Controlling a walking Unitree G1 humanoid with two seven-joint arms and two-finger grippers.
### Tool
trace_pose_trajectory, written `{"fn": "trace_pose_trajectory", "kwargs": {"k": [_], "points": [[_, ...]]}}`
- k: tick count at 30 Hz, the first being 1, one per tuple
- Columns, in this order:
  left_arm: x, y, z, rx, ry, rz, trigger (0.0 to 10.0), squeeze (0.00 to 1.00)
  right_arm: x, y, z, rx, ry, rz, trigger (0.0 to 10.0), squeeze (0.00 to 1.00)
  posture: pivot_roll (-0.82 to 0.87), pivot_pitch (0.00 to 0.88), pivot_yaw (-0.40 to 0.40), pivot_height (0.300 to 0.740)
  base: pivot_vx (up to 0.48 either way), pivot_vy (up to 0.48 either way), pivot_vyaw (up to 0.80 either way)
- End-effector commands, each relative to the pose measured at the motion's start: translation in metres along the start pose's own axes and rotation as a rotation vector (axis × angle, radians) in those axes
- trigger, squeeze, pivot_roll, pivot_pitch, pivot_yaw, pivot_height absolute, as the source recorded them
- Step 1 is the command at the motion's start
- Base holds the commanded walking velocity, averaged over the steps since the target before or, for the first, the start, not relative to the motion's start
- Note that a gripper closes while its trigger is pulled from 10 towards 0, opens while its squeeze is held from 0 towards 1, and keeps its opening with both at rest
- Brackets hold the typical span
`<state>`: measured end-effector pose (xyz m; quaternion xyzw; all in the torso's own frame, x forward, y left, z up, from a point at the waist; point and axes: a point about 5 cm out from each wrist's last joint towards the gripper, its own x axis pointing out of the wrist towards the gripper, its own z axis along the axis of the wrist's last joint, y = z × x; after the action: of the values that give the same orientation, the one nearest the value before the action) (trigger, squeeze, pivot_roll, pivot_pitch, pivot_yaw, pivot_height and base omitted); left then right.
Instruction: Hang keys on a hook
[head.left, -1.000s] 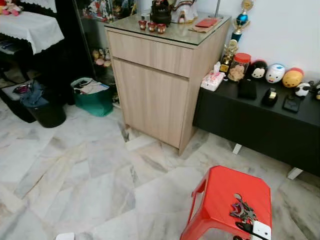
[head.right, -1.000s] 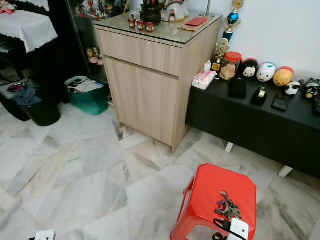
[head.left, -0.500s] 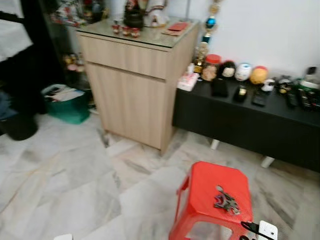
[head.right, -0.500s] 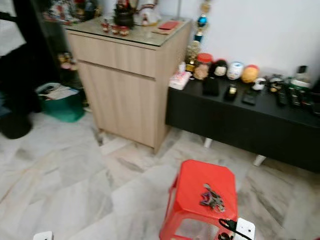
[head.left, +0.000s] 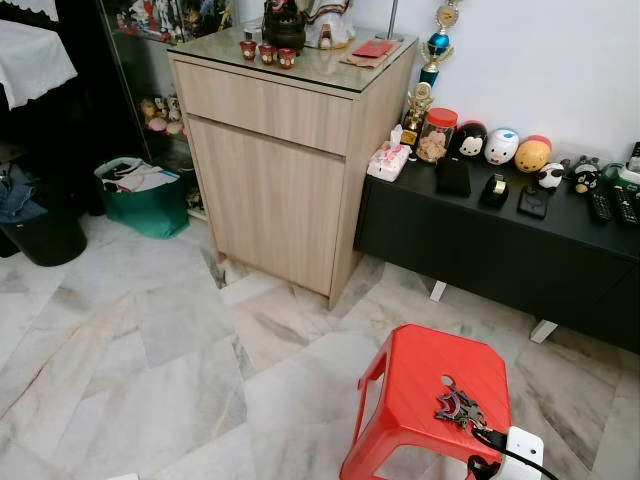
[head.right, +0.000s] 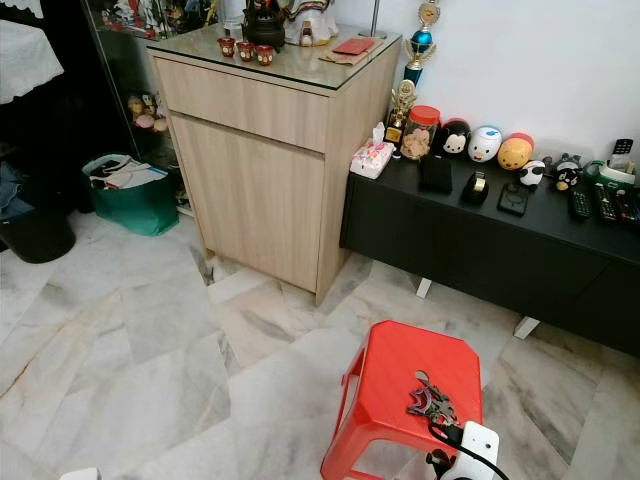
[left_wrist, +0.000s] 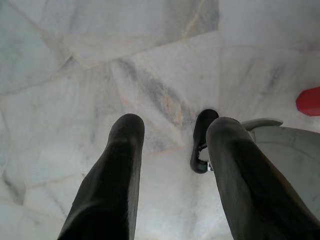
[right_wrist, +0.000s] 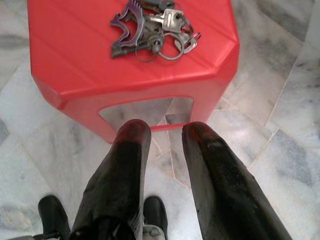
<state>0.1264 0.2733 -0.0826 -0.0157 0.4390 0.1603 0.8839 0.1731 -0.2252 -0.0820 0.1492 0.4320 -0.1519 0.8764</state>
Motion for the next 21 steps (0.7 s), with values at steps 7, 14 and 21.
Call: {"fn": "trace_pose_trajectory", "kwargs": {"k": [7,14,21], "points": [[0.0026,-0.0053,0.0056,-0.002,-0.001,-0.017,10.0,0.0,0.0006,-0.0036,0.0074,0.008,-0.019,-0.015,10.0,0.0,0.09,0.0,-0.072,0.74,0.271,0.0,0.0],[0.0035,-0.0067,0.0075,0.0,0.002,-0.022,10.0,0.0,0.0,-0.0039,0.0024,-0.016,0.004,-0.015,10.0,0.0,0.1,0.0,-0.077,0.74,0.272,0.0,0.0],[0.0025,-0.0053,0.0047,-0.013,0.005,-0.018,10.0,0.0,0.0004,-0.0018,0.0034,-0.013,-0.002,-0.012,10.0,0.0,0.1,0.0,-0.08,0.74,0.272,0.0,0.0]]}}
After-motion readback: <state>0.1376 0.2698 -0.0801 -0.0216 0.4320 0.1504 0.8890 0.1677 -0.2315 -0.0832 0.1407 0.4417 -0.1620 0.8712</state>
